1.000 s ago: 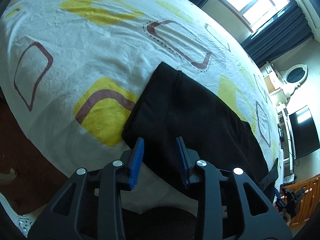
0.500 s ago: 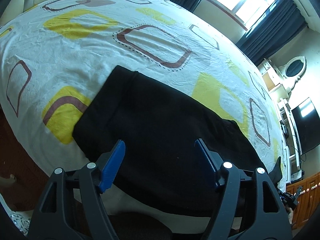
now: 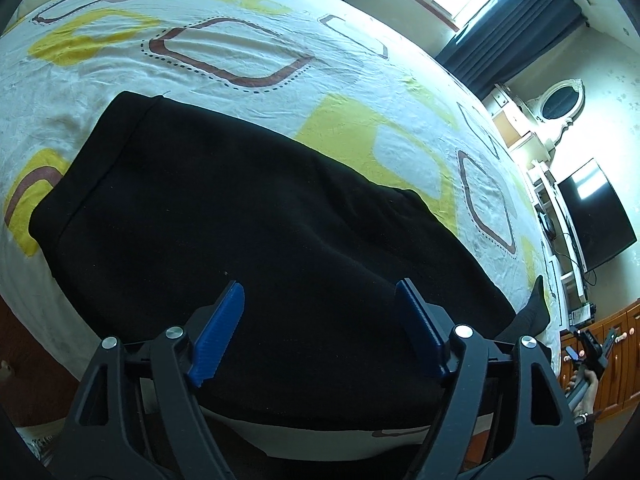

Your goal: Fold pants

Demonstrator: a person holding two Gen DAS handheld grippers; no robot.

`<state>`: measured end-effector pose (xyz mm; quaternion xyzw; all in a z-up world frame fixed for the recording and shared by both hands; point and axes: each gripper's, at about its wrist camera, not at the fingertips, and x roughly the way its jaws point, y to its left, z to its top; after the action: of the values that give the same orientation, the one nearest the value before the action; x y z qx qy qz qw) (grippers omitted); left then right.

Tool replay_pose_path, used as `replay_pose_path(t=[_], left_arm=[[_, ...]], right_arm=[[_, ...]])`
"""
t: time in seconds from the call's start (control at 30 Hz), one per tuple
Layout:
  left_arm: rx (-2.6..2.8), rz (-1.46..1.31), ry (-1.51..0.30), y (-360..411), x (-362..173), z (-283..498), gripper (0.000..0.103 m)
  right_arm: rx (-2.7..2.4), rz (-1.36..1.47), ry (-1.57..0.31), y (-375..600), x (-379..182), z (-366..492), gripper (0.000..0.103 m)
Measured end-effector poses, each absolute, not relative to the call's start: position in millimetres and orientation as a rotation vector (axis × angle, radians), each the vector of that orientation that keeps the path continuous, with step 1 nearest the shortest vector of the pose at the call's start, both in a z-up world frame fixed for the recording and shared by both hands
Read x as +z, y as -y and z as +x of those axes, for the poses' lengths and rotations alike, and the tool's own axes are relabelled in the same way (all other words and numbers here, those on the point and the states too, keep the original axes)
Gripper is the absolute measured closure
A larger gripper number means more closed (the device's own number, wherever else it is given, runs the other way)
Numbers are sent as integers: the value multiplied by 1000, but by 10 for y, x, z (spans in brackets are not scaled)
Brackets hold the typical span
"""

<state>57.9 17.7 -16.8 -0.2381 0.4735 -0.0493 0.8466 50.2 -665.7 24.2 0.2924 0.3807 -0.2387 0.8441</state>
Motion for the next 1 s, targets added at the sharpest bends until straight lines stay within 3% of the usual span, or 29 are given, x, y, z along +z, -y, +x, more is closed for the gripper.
replay_pose_path(t=[0.23, 0.47, 0.5, 0.53, 0.57, 0.6, 0.63, 0.9, 1.0], left_arm=[[-121, -519, -985, -184, -272, 538, 20], [-131, -491, -971, -145, -324, 521, 11], [-128, -486, -975, -135, -326, 527, 11], [-127, -481, -980, -128, -322, 535, 10], [-127, -479, -984, -123, -318, 542, 10], [-127, -484, -984, -123, -312, 542, 9], [-125, -493, -981, -129, -307, 536, 9], [-170, -553, -969, -12, -223, 392, 9], [-219, -588, -986, 126, -211, 325, 9]], right_arm=[[-422, 583, -988, 5814, 69, 1804, 25], [-593, 514, -1185, 5596, -400, 2281, 25], [-599, 527, -1175, 5605, -407, 2259, 30], [-612, 536, -1168, 5628, -400, 2238, 51], [-617, 534, -1157, 5655, -369, 2205, 58], [-584, 564, -1131, 5694, -329, 2150, 81], [-549, 619, -1103, 5742, -285, 2073, 92], [-368, 806, -747, 5961, 265, 785, 93], [-366, 855, -703, 6027, 229, 239, 93]])
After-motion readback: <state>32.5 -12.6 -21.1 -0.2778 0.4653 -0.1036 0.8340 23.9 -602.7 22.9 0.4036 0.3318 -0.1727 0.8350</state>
